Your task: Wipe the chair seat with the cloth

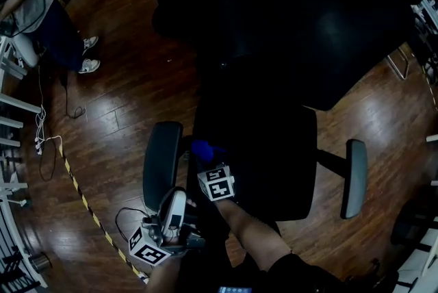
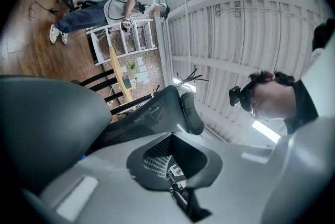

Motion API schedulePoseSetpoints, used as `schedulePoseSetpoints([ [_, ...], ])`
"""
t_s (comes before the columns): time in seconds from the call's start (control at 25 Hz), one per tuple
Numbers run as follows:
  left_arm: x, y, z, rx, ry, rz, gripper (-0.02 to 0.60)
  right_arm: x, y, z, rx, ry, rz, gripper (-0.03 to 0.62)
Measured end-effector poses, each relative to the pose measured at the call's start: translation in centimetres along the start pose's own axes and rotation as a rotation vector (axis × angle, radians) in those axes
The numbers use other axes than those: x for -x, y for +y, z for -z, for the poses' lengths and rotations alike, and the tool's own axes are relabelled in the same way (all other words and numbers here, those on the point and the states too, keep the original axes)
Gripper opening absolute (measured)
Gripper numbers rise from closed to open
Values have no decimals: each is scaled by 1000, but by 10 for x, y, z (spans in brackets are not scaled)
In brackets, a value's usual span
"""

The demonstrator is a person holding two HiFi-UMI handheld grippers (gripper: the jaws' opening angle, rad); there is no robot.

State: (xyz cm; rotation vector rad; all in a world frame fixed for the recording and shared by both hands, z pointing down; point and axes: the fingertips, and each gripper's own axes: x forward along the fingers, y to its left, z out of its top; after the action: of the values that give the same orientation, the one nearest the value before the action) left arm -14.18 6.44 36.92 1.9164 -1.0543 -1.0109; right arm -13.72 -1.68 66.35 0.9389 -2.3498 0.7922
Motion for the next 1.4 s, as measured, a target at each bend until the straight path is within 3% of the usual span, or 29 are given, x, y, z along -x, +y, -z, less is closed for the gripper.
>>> schedulePoseSetpoints([
  [0.16, 2, 0, 0, 2, 12, 5, -5, 6, -9, 9, 14, -9, 9, 80],
  [0.28, -4, 1, 2, 3, 24, 13, -5, 29, -52, 25, 14, 25, 78, 80],
  [0.52, -14, 1, 4, 10, 41, 29, -5, 147, -206, 69, -103, 50, 385, 80],
  [0.64, -21, 0, 10, 17, 61, 35, -5, 213, -264, 84, -135, 51, 517, 80],
  [0.76, -23, -7, 16, 18, 74, 37, -5, 246, -282, 94, -148, 50, 556, 80],
  [1.0, -33, -18, 21, 17, 75, 53, -5, 253, -285, 93, -158, 33, 603, 80],
  [1.08, -33, -22, 20, 14, 65, 60, -5, 249, -278, 86, -184, 8, 595, 80],
  [1.16, -32, -25, 19, 10, 55, 61, -5, 232, -252, 72, -191, -23, 530, 80],
  [1.4, -18, -23, 7, -1, 24, 35, -5, 120, -88, 39, -90, -34, 163, 80],
])
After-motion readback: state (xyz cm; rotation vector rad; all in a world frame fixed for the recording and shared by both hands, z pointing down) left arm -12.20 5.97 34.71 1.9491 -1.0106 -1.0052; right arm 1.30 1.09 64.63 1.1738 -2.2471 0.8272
